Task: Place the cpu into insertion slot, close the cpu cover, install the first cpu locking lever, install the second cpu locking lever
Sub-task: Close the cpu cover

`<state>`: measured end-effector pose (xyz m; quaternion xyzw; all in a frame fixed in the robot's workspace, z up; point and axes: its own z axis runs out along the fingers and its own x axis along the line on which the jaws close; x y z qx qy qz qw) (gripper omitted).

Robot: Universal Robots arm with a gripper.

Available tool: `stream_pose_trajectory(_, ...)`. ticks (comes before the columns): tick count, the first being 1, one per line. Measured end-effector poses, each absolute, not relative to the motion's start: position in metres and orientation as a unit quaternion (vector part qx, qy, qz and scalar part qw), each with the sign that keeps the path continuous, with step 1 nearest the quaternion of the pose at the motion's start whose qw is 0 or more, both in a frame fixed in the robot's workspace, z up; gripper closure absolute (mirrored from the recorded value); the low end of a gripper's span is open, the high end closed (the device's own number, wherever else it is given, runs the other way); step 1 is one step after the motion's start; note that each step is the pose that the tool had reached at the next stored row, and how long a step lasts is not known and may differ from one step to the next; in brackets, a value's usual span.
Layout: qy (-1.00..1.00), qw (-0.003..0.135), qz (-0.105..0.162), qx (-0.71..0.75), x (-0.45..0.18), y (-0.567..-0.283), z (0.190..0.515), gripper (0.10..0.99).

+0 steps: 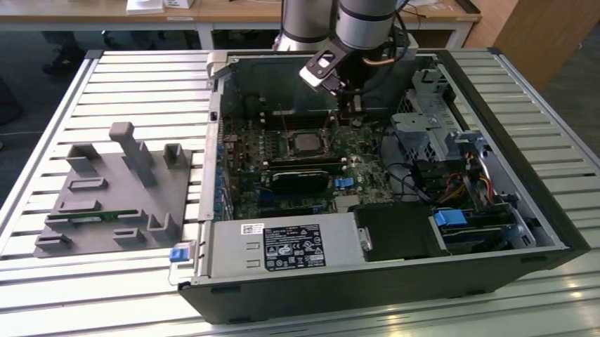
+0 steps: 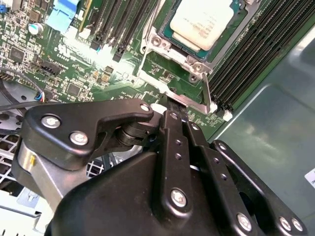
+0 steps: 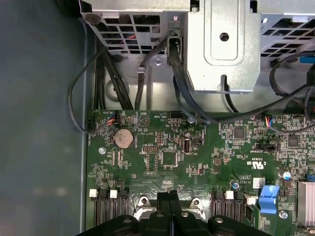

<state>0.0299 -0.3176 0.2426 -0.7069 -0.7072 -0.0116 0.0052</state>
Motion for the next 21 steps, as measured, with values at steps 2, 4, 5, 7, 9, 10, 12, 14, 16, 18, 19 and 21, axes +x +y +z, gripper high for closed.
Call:
stream_pose_trajectory(2,-0.707,0.005,-0.012,-0.707,0.0296,-0.3176,0.2426,0.969)
stream_pose_trajectory(4,-0.707,0.005,-0.012,-0.707,0.0291,-0.3176,0.2425,0.969)
stream_pose_trajectory(5,-0.707,0.005,-0.012,-0.707,0.0289,-0.3176,0.2425,0.969)
stream_pose_trajectory(7,-0.707,0.005,-0.012,-0.707,0.0284,-0.3176,0.2424,0.969)
stream_pose_trajectory(9,-0.707,0.005,-0.012,-0.707,0.0277,-0.3176,0.2423,0.969)
stream_pose_trajectory(10,-0.707,0.005,-0.012,-0.707,0.0276,-0.3176,0.2423,0.969)
stream_pose_trajectory(12,-0.707,0.005,-0.012,-0.707,0.0273,-0.3176,0.2422,0.969)
stream_pose_trajectory(14,-0.707,0.005,-0.012,-0.707,0.0264,-0.3176,0.2420,0.969)
stream_pose_trajectory(16,-0.707,0.005,-0.012,-0.707,0.0251,-0.3176,0.2419,0.969)
stream_pose_trajectory(18,-0.707,0.005,-0.012,-0.707,0.0229,-0.3176,0.2416,0.969)
stream_pose_trajectory(19,-0.707,0.005,-0.012,-0.707,0.0218,-0.3176,0.2415,0.969)
stream_pose_trajectory(21,-0.707,0.005,-0.012,-0.707,0.0200,-0.3177,0.2414,0.969)
